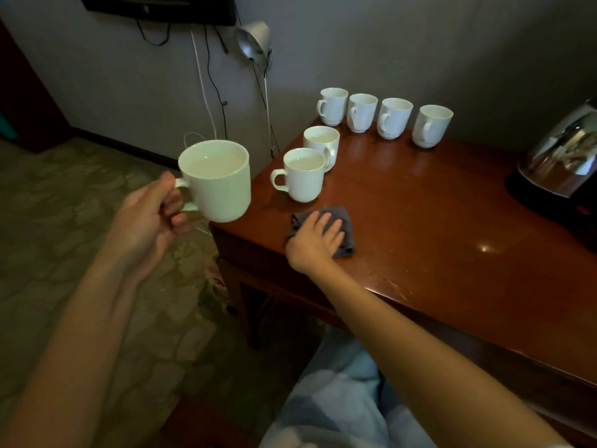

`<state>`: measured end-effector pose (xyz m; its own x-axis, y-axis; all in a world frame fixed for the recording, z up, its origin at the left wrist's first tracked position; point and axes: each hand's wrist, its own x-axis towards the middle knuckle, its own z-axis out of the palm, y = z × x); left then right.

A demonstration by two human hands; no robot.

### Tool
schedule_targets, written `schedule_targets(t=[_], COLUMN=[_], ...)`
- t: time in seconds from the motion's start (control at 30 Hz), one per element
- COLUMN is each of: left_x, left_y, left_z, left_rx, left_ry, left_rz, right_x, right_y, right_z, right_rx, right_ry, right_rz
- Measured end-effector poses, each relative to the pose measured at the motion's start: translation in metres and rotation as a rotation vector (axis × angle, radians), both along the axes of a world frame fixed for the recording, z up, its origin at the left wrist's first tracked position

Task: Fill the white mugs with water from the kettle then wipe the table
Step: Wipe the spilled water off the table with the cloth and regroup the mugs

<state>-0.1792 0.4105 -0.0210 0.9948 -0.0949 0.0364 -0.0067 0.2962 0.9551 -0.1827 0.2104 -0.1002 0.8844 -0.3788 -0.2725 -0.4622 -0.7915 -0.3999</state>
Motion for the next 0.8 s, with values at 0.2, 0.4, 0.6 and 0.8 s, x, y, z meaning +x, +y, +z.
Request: schedule_targets(t=[0.2, 0.4, 0.6, 0.8], left_x=[-0.011, -0.016, -0.014, -0.015], left_y=[0.008, 0.002, 0.013, 0.012], left_z=[-0.003, -0.007, -0.012, -0.01], left_rx=[-0.015, -0.061, -0.072, -0.055], left_ry=[0.019, 0.022, 0.048, 0.058], left_rz=[0.087, 0.134, 0.164, 0.217], right_x=[0.02, -0.047, -0.094, -0.024], right_y=[0.049, -0.021, -0.095, -0.015], right_z=[-0.005, -0.017, -0.006, -0.006], right_rx=[-0.008, -0.109, -0.15, -0.079], right_ry=[-0.088, -0.228, -0.042, -0.023], right_rz=[0.402, 0.543, 0.19, 0.429])
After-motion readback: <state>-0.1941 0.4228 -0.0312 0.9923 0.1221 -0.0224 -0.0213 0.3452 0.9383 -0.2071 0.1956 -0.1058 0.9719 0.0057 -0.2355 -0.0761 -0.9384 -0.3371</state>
